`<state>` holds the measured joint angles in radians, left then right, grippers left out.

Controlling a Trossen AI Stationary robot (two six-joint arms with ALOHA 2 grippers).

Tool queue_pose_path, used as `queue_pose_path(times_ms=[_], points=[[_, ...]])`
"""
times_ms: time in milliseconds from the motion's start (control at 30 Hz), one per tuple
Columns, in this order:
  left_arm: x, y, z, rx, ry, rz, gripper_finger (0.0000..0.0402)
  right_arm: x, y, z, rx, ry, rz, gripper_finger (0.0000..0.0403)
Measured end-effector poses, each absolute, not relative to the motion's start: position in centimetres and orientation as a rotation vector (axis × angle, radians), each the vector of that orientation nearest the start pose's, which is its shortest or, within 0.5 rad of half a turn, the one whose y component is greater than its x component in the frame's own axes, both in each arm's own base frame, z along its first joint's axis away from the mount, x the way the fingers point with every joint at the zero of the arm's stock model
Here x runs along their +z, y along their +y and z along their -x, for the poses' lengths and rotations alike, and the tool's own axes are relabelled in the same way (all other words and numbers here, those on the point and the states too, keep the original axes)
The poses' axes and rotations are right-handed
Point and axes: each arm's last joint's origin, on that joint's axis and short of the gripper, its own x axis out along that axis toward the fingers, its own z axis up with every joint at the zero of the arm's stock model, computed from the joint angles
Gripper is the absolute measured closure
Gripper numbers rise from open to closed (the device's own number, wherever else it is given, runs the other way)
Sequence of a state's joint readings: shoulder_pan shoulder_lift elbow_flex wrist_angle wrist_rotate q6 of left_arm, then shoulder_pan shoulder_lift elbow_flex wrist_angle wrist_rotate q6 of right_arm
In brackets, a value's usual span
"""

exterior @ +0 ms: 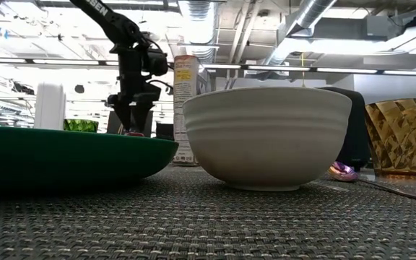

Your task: Arrange a breakfast setting

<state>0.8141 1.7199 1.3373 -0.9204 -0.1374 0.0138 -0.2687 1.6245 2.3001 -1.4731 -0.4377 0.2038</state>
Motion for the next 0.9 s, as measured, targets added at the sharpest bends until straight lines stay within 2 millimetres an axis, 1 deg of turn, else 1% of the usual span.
queue_pose_path(times_ms=[233, 333, 400, 467, 700, 800, 900], points=[[23.6, 24.6, -22.7, 0.79, 1.258, 0.454, 0.0051, 50.0, -5.6, -24.8, 0.067, 0.767, -0.461, 0.0204], [22.8, 24.7, -22.8, 0.804, 1.241, 0.475, 0.0051, 50.0, -5.6, -24.8, 0.063, 0.767, -0.46, 0.0204], [22.0, 24.4, -22.5, 0.795, 1.279, 0.489, 0.0051, 50.0, -5.6, -24.8, 0.061, 0.767, -0.464, 0.0204], [21.7, 24.2, -22.5, 0.79, 1.286, 0.484, 0.0051, 50.0, -5.6, -24.8, 0.061, 0.767, -0.465, 0.0204], [21.6, 24.4, -22.6, 0.798, 1.266, 0.471, 0.0052, 50.0, -5.6, -24.8, 0.061, 0.767, -0.46, 0.0204], [21.6, 24.4, -22.6, 0.797, 1.265, 0.47, 0.0061, 50.0, -5.6, -24.8, 0.061, 0.766, -0.458, 0.0204], [21.4, 24.5, -22.7, 0.792, 1.27, 0.471, 0.0085, 50.0, -5.6, -24.8, 0.061, 0.766, -0.458, 0.0204]])
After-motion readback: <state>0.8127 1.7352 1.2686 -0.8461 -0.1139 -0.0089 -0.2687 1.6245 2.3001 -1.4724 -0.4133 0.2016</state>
